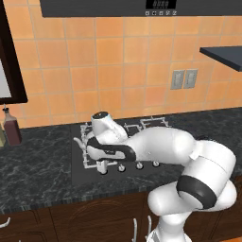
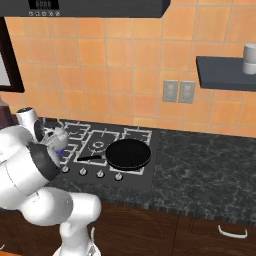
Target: Pick the kettle from the counter and place it on a stove burner. Then turn the burner on.
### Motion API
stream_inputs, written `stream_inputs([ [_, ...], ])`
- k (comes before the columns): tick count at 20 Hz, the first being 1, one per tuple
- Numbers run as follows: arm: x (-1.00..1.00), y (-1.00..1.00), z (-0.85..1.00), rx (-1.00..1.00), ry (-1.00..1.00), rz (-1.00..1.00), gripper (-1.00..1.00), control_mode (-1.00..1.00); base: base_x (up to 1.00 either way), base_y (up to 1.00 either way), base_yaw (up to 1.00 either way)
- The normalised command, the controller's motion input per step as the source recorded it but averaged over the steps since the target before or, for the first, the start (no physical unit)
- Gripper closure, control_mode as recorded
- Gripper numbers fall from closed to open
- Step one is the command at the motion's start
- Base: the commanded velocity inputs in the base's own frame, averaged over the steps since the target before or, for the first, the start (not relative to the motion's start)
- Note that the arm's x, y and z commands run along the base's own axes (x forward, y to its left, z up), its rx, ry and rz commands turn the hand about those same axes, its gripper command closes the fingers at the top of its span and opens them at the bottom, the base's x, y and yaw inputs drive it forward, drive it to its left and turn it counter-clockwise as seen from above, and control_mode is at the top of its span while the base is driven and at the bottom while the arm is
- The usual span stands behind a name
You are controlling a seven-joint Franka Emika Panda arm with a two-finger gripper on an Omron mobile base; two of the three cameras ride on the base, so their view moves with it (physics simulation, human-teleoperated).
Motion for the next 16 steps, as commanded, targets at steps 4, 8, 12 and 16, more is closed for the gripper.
stream_inputs([
  [4,-0.56,-0.48,1.00,0.05,0.00,-0.05,-1.00,-1.00,0.00,0.00,0.00],
  [8,-0.49,-0.50,1.00,0.08,0.00,-0.10,-1.00,-1.00,0.00,0.00,0.00],
  [12,-0.59,-0.53,0.99,0.06,0.00,-0.12,-1.00,-1.00,0.00,0.00,0.00],
  [16,-0.60,-0.59,0.93,0.03,0.00,-0.13,-1.00,-1.00,0.00,0.00,0.00],
])
